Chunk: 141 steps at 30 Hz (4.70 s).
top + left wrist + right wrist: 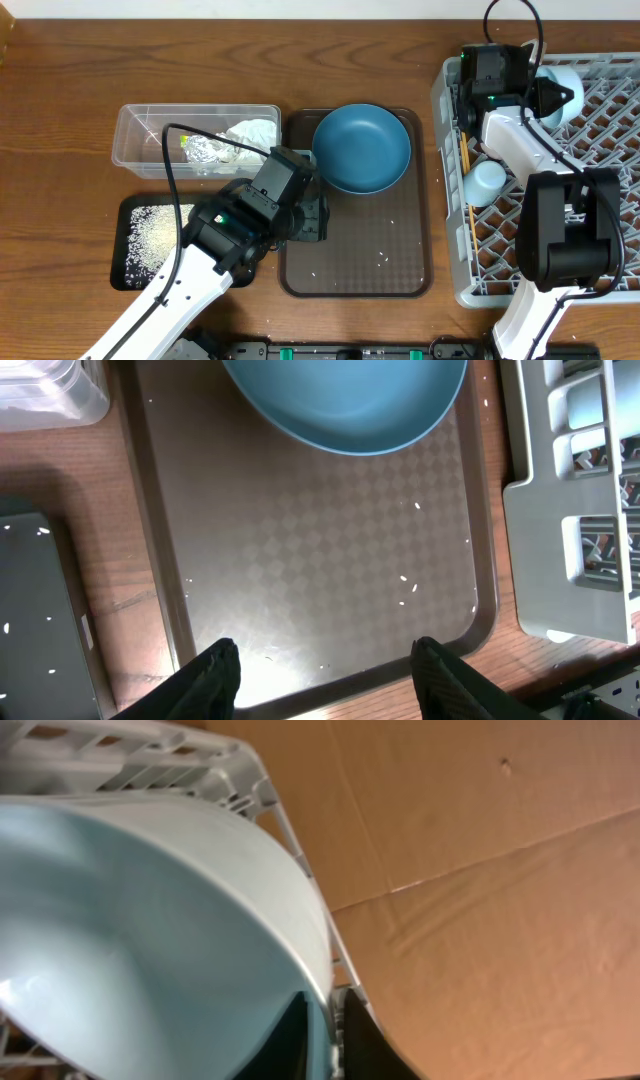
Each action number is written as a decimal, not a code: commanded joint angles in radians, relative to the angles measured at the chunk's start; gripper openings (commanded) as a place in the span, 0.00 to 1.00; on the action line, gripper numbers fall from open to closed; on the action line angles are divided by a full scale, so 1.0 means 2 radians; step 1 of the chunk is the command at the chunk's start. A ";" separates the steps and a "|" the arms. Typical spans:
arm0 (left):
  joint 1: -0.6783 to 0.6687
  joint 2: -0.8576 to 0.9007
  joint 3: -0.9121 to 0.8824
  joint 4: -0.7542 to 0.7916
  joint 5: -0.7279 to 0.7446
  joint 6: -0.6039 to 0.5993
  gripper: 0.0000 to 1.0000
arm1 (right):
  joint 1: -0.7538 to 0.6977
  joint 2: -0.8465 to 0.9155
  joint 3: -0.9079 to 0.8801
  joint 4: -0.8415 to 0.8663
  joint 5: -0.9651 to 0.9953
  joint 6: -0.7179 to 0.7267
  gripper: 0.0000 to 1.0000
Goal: Sort waste into correct bins and load items into the dishwasher rack
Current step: 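Carry the bowl into the rack and release it upright, then reach the right gripper to the blue plate and grasp its rim, then lift the blue plate and carry it right into the rack, then lower the plate into the rack and open the right gripper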
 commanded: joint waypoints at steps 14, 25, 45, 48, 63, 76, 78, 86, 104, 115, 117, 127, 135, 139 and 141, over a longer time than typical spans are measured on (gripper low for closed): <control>0.000 0.002 0.004 0.002 -0.006 0.010 0.59 | 0.046 0.003 0.004 -0.014 -0.026 -0.046 0.80; 0.000 0.002 0.004 0.001 -0.006 0.010 0.59 | 0.086 -0.002 0.004 -0.037 -0.056 -0.057 0.83; 0.079 -0.001 0.004 -0.049 -0.115 -0.050 0.59 | 0.169 -0.055 0.095 -0.298 -0.691 0.127 0.67; 0.123 -0.002 0.004 -0.051 -0.078 -0.020 0.59 | 0.199 -0.055 0.095 -0.294 -0.698 0.148 0.66; 0.228 -0.002 0.004 -0.070 -0.079 0.001 0.59 | 0.319 -0.051 -0.009 -0.171 -0.666 0.205 0.57; 0.228 -0.002 0.004 -0.078 -0.079 0.001 0.60 | 0.320 -0.046 -0.141 0.005 -0.664 0.205 0.40; 0.228 -0.002 0.004 -0.082 -0.079 0.001 0.60 | 0.320 -0.046 -0.149 0.013 -0.664 0.205 0.30; 0.228 -0.002 0.004 -0.083 -0.079 0.001 0.60 | 0.320 -0.054 -0.148 0.022 -0.679 0.206 0.01; 0.228 -0.002 0.004 -0.083 -0.079 0.001 0.93 | 0.190 -0.377 -0.146 -0.024 -0.984 0.299 0.01; 0.228 -0.002 0.004 -0.083 -0.079 0.001 0.95 | -0.145 -0.495 -0.147 -0.083 -1.304 0.302 0.01; 0.228 -0.002 0.004 -0.083 -0.079 0.001 0.99 | -0.202 -0.490 -0.148 -0.084 -1.357 0.301 0.01; 0.228 -0.002 0.004 -0.083 -0.079 0.001 0.98 | -0.403 -0.397 -0.183 -0.124 -1.473 0.242 0.01; 0.228 -0.002 0.004 -0.083 -0.079 0.001 0.98 | -0.454 -0.297 -0.216 -0.105 -1.473 0.199 0.01; 0.228 -0.002 0.004 -0.083 -0.079 0.001 0.98 | -0.474 -0.254 -0.216 -0.092 -1.473 0.199 0.01; 0.228 -0.002 0.004 -0.083 -0.079 0.001 0.98 | -0.487 -0.239 -0.216 -0.092 -1.472 0.199 0.01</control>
